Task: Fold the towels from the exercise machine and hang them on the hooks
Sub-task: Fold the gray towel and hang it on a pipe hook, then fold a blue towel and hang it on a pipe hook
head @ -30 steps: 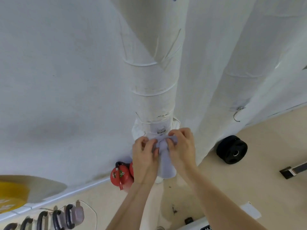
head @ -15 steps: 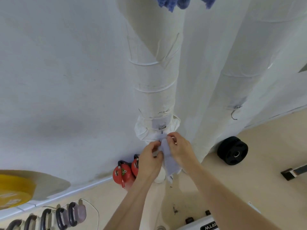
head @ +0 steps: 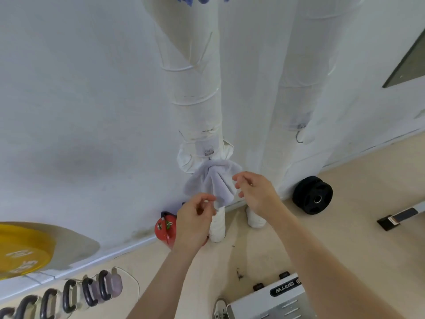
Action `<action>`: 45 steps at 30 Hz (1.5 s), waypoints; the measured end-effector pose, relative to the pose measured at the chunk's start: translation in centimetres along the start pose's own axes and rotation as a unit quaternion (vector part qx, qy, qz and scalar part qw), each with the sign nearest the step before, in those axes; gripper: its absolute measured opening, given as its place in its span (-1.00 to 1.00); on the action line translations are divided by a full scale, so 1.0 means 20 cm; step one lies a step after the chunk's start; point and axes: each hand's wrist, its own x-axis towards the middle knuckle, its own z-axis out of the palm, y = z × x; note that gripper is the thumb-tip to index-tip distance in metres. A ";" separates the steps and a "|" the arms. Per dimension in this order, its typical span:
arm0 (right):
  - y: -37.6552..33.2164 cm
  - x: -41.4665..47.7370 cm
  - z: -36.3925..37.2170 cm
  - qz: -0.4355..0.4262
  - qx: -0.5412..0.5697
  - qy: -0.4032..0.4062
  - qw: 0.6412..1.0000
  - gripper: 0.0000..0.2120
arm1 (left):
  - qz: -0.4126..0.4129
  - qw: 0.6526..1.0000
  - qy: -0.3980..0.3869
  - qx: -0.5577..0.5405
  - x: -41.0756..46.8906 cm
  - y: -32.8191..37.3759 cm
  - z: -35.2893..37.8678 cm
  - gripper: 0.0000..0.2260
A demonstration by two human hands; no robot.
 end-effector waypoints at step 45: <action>1.63 -4.16 -0.28 0.471 0.023 0.274 0.838 -0.63 | 0.200 0.721 -0.610 0.258 -3.18 -0.63 0.86 -0.72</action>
